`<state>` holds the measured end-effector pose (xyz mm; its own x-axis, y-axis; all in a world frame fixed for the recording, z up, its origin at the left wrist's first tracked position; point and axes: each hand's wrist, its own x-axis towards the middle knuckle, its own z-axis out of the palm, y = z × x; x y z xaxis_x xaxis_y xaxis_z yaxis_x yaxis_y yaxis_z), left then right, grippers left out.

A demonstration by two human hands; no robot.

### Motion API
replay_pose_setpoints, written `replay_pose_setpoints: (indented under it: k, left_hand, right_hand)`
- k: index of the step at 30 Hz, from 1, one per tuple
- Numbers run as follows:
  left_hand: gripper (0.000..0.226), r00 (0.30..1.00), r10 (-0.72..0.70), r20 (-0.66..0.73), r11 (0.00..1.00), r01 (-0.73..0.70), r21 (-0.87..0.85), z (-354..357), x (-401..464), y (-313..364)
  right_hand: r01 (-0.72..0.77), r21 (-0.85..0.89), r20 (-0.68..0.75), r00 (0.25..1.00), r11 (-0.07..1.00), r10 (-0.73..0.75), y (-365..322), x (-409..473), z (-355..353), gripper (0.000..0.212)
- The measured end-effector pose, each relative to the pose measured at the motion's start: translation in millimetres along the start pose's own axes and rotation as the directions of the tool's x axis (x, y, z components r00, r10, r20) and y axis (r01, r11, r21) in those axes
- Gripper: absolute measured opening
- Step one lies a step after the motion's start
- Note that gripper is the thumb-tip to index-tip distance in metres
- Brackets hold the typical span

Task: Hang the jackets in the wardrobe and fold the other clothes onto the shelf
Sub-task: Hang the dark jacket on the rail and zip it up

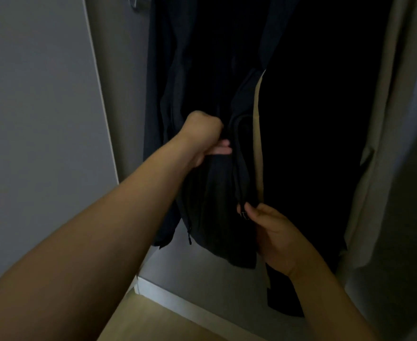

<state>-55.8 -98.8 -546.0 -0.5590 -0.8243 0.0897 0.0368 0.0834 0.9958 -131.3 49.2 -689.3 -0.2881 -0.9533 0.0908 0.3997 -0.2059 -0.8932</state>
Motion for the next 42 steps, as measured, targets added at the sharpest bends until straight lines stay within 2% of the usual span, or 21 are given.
replay_pose_setpoints:
  k: [2,4,7,11,13,15,17,18,19,21,23,25,26,28,30,32,33,35,38,40,42]
  left_hand:
    - [0.03,0.998,0.0,-0.063,1.0,0.002,0.023,6.5,13.6,8.2]
    - [0.026,0.996,0.023,-0.086,0.986,-0.009,0.167,11.2,23.7,10.2]
    - [0.021,1.0,-0.012,-0.025,0.947,0.02,0.322,17.2,29.9,5.0]
    - [0.02,0.997,-0.071,0.023,0.983,0.066,0.173,27.3,30.8,2.3]
    - [0.024,0.994,-0.094,0.052,0.99,0.088,0.109,28.5,30.5,3.4]
    - [0.028,0.987,-0.131,0.089,0.99,0.125,0.07,26.7,32.5,7.7]
    - [0.028,0.988,-0.11,0.111,0.982,0.091,0.165,25.8,36.6,15.4]
    - [0.025,0.99,-0.064,0.122,0.956,0.025,0.293,26.7,38.9,19.9]
    - [0.022,0.989,-0.009,0.149,0.885,-0.062,0.461,28.3,40.2,24.3]
    - [0.019,0.973,0.114,0.2,0.623,-0.227,0.749,31.2,39.6,32.6]
    - [0.022,0.95,0.18,0.255,0.414,-0.308,0.857,32.2,38.0,39.4]
    - [0.03,0.931,0.224,0.289,0.3,-0.348,0.888,31.7,36.2,45.4]
    - [0.032,0.922,0.238,0.304,0.296,-0.367,0.882,30.8,35.6,48.1]
    - [0.031,0.924,0.227,0.309,0.373,-0.375,0.849,29.2,35.5,52.1]
    - [0.028,0.932,0.197,0.305,0.423,-0.362,0.831,28.9,35.7,53.2]
    - [0.026,0.939,0.141,0.314,0.383,-0.344,0.858,31.1,35.4,49.9]
    - [0.026,0.946,0.127,0.299,0.364,-0.325,0.873,32.7,35.1,47.6]
    - [0.027,0.959,0.159,0.235,0.377,-0.279,0.883,33.7,34.5,45.9]
    - [0.028,0.969,0.182,0.169,0.484,-0.238,0.842,32.4,35.1,49.3]
    - [0.024,0.979,0.101,0.18,0.558,-0.205,0.804,35.0,36.5,53.2]
    - [0.017,0.983,-0.024,0.18,0.627,-0.126,0.769,40.0,37.3,54.3]
  right_hand:
    - [0.02,0.063,0.012,1.0,0.998,-0.021,-5.5,-0.5,-0.8,0.026]
    - [0.018,0.108,0.045,0.999,0.994,-0.023,-15.6,-1.0,-1.4,0.024]
    - [-0.045,0.022,0.046,0.998,0.999,0.044,-28.8,-2.3,-2.2,0.023]
    - [-0.134,-0.094,-0.069,0.989,0.987,0.128,-29.4,2.6,1.9,0.047]
    - [-0.148,-0.163,-0.147,0.981,0.975,0.125,-26.7,4.6,5.0,0.048]
    - [-0.146,-0.306,-0.271,0.961,0.941,0.061,-24.4,6.0,4.3,0.04]
    - [-0.116,-0.389,-0.347,0.937,0.914,-0.029,-21.8,8.3,0.3,0.024]
    - [-0.094,-0.39,-0.35,0.935,0.916,-0.053,-20.6,8.9,-0.7,0.019]
    - [-0.073,-0.385,-0.343,0.937,0.92,-0.069,-19.5,9.1,-0.4,0.017]
    - [-0.033,-0.376,-0.332,0.938,0.926,-0.101,-18.4,9.0,2.4,0.015]
    - [0.013,-0.372,-0.332,0.932,0.928,-0.146,-18.1,9.0,5.8,0.015]
    - [0.077,-0.381,-0.306,0.93,0.921,-0.204,-16.9,10.3,7.1,0.019]
    - [0.098,-0.397,-0.303,0.924,0.913,-0.231,-15.5,11.2,7.6,0.026]
    - [0.11,-0.389,-0.308,0.92,0.915,-0.241,-13.8,12.4,9.8,0.03]
    - [0.13,-0.176,-0.231,0.958,0.976,-0.169,-12.9,13.4,12.0,0.026]
    - [0.09,0.1,-0.101,0.992,0.991,-0.079,-16.0,11.6,15.2,0.022]
    - [0.069,0.165,-0.061,0.996,0.984,-0.059,-17.2,10.7,15.1,0.021]
    - [0.055,0.15,-0.041,0.998,0.987,-0.05,-17.7,9.1,13.3,0.023]
    - [0.056,0.036,-0.015,0.998,0.998,-0.056,-17.6,7.9,17.0,0.019]
    - [0.06,-0.014,-0.029,0.998,0.998,-0.06,-17.4,8.2,22.3,0.019]
    - [0.059,-0.147,-0.118,0.99,0.987,-0.077,-15.9,10.4,24.7,0.027]
